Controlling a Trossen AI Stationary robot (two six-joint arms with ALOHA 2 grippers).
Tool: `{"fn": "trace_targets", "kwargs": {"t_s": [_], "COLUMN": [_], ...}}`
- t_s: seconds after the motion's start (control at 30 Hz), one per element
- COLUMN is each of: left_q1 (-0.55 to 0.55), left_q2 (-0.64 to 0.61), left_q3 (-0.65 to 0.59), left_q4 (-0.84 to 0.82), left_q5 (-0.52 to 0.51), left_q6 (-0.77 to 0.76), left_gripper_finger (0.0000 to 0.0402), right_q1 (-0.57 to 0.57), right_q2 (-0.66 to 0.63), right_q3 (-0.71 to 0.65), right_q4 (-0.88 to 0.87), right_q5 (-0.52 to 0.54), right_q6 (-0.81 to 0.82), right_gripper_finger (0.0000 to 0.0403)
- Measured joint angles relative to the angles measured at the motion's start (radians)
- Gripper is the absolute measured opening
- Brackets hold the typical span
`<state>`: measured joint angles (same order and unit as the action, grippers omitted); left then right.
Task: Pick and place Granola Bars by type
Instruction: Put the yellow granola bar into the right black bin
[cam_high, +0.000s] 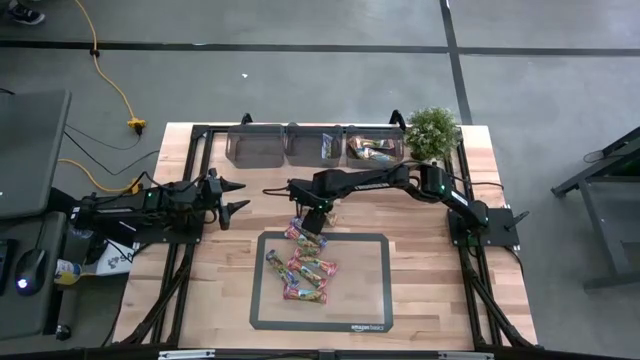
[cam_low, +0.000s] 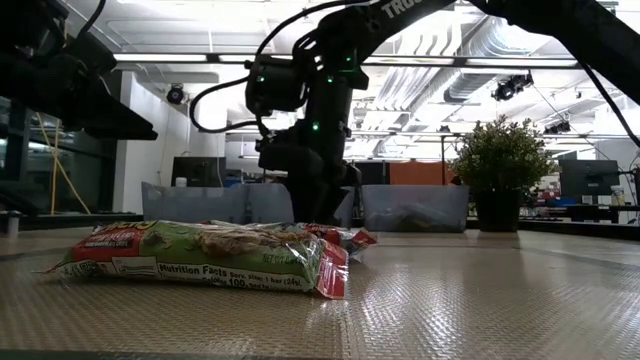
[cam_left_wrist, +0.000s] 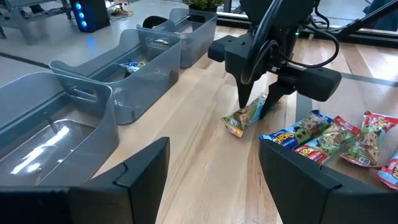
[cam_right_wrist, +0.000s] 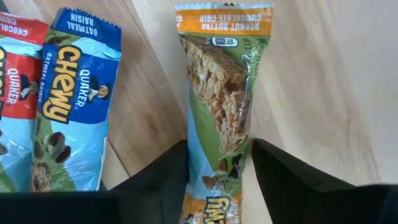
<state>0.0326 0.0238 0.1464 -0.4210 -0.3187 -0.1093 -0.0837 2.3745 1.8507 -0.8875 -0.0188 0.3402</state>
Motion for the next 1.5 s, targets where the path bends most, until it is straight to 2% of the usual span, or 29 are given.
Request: {"fn": "trace_targets", "kwargs": {"t_s": [0.77,1.0,1.3,1.5], "left_q1": [0.0,0.0,0.0,0.0], "left_q2": [0.0,0.0,0.0,0.0], "left_q3": [0.0,0.0,0.0,0.0], "left_q4": [0.0,0.0,0.0,0.0], "left_q5": [0.0,0.0,0.0,0.002], "left_q6": [0.0,0.0,0.0,0.0], "left_gripper_finger": [0.0243,0.0243,0.0243,0.0243], "right_q1": [0.001,0.001,-0.005,-0.006], "right_q2": [-0.011,-0.056,-0.102,-0.11], "right_q3": [-0.002,-0.006,-0.004,-0.002], "right_q4": [-0.005,-0.002,0.019,0.098], "right_q5": [0.038,0.083,0.056,-0.03], "right_q6": [0.001,0.001,0.003,-0.002], "right_gripper_finger": [0.0081,0.0073,0.0073,0.0073]}}
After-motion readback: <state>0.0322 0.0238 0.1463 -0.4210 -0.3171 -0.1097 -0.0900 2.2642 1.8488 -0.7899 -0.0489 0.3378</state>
